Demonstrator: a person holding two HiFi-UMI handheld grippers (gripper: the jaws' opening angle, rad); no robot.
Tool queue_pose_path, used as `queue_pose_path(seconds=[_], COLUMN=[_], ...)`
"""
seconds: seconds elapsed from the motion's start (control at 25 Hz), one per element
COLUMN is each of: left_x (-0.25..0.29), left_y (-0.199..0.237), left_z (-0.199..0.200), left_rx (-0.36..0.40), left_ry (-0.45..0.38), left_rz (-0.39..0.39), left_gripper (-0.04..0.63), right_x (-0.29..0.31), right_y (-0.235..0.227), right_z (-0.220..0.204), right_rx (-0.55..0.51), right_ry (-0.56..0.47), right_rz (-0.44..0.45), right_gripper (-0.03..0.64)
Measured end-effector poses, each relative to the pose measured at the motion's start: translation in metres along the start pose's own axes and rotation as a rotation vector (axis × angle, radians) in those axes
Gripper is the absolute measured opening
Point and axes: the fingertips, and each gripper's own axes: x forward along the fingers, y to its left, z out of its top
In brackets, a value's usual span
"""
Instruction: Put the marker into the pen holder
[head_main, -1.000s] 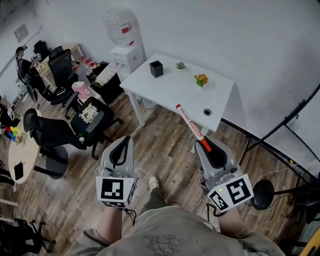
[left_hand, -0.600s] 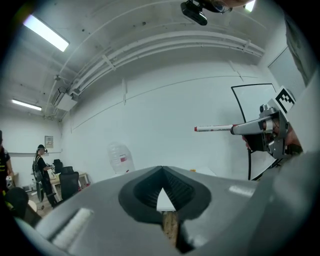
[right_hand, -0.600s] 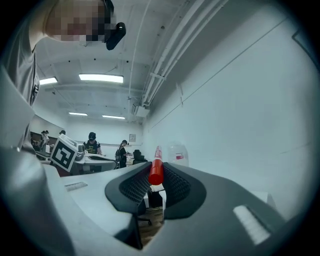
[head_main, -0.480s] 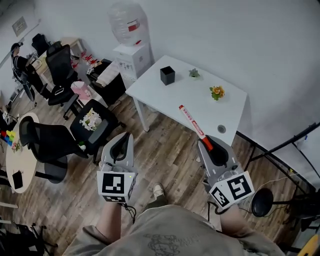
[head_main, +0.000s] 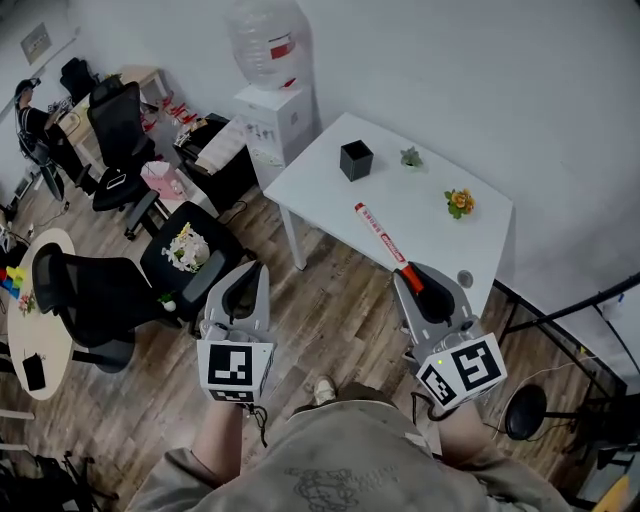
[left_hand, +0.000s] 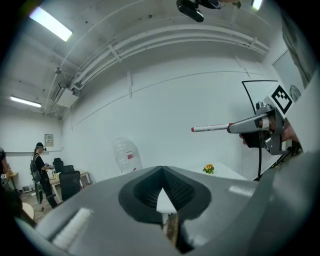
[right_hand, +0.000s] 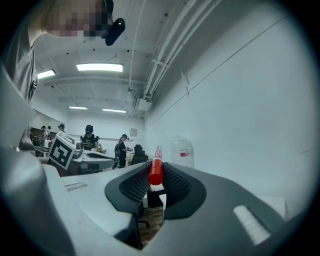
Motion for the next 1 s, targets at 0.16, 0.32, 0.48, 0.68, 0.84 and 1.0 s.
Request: queue_pose_path(seconds=[0.16,0.32,0.48,0.68,0.84,1.0], left_x=[0.013,0.033,0.063,0.113,0.164,0.215], left_y=[0.020,0.028,0.044,0.057,0.063,0.075], left_z=[-0.014,-0.016,-0.018,-0.022,-0.021,-0.023], left_rx=[-0.022,-0.008,0.012,0.018,0.023,0.040], left_ry=[0.028,0.029,0.018,0.032,0.053,0.088], left_rz=[0.016,0.009,0.026,0.017,0.005,-0.006], left_gripper=[0.000,0.000,0.000,0.000,0.000,0.000], right_x=[0.024,0.046,0.072,0.112,0.154,0.204], right_y=[-0.009,-0.021,-0.037,-0.072,-0.109,-0.143], right_z=[-0.010,-0.019,-0.025,-0.028,-0.034,-0.042], right_rx=[0.000,0.023,0.029,0.032,0.042,0.046], right_ry=[0.015,0.020,0.024,0.030,0.052,0.075], right_rz=[-0.011,-0.010,0.007,0.009,0.017,0.034], right_gripper=[0.095,0.095,0.095,0.095,0.095,0.095])
